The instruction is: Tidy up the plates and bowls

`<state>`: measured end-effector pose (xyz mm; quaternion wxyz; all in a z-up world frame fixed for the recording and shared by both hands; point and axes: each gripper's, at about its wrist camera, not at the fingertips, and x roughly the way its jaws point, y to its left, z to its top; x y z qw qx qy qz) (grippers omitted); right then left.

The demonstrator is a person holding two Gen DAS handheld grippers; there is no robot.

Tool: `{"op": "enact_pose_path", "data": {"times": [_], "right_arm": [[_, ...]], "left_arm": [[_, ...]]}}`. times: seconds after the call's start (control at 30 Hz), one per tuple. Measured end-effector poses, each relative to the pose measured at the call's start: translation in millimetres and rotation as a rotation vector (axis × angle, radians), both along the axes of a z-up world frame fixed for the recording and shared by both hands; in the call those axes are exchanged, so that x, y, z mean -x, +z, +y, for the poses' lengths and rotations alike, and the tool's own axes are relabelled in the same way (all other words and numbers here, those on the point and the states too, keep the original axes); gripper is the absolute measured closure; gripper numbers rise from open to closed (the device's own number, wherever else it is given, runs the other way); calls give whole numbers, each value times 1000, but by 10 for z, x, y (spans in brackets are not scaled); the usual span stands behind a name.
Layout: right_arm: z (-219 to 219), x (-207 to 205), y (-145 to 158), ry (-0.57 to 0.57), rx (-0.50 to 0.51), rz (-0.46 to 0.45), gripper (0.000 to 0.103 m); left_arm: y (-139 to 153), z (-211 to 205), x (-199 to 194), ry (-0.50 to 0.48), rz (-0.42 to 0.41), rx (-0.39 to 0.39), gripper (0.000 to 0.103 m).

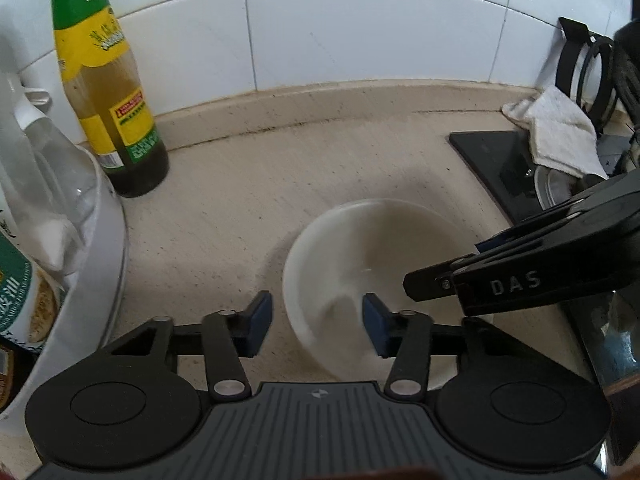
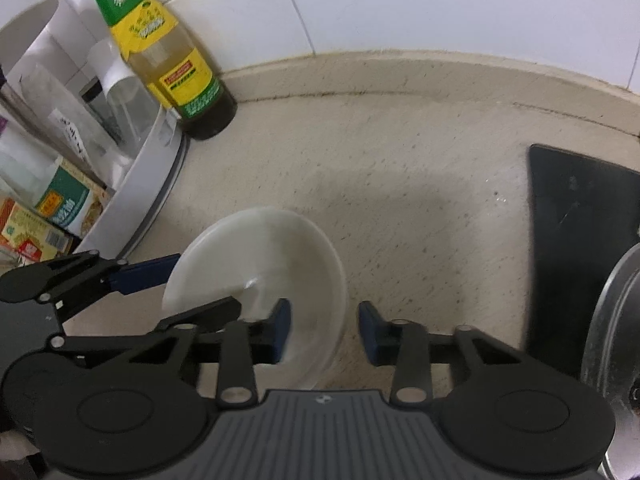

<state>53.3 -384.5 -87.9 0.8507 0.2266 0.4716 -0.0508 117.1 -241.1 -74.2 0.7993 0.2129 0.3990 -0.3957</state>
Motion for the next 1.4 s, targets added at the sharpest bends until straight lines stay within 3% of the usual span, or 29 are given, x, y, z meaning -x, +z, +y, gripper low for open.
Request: {"op": "enact_pose_path", "data": {"times": [0.27, 0.57, 1.4], "right_arm": [[-7, 6, -66, 8, -23, 13, 87], [-37, 33, -36, -9, -33, -5, 88], [-63, 246, 279, -40, -46, -86, 88]], "left_arm": [[10, 39, -46, 16, 0, 5, 76], [38, 53, -40, 28, 12, 12, 76], [393, 149, 170, 13, -48, 83, 73]]}}
